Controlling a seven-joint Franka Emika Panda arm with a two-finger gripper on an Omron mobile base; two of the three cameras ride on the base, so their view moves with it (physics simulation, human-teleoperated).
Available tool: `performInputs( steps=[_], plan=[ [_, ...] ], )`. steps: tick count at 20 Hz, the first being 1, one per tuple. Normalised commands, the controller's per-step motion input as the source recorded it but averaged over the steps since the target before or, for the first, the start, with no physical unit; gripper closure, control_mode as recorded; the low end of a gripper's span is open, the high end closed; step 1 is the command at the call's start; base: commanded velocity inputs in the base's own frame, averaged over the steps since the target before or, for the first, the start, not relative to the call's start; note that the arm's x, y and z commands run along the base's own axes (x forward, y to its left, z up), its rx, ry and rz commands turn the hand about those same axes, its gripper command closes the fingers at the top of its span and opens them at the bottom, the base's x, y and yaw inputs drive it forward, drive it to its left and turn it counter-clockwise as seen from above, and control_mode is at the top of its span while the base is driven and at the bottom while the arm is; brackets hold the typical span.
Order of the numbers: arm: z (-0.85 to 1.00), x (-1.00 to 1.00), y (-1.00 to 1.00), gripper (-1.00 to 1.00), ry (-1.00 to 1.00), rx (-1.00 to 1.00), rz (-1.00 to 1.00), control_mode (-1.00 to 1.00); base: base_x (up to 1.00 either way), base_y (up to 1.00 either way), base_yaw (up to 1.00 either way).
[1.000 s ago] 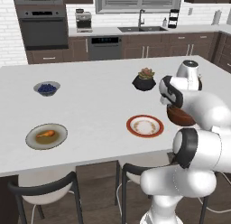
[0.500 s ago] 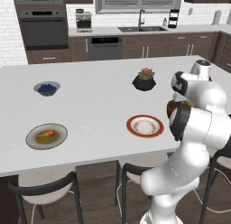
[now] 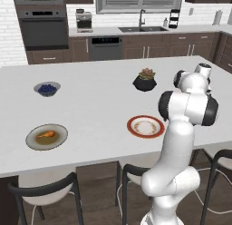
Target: Pick the chicken drumstick and potato from their plates and place them in the bowl. Then put the bowl in the fridge.
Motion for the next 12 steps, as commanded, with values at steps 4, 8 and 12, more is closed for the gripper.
performInputs(
  steps=[4, 8, 12],
  plan=[
    [-0.58, 0.01, 0.00, 1.00, 0.12, 0.00, 0.00, -1.00, 0.00, 0.00, 0.00],
    [-0.42, 0.01, 0.00, 1.00, 0.00, 0.00, 0.00, -1.00, 0.00, 0.00, 0.00],
    [-0.20, 0.00, 0.00, -1.00, 0.00, 0.00, 0.00, -1.00, 0.00, 0.00, 0.00]
  ],
)
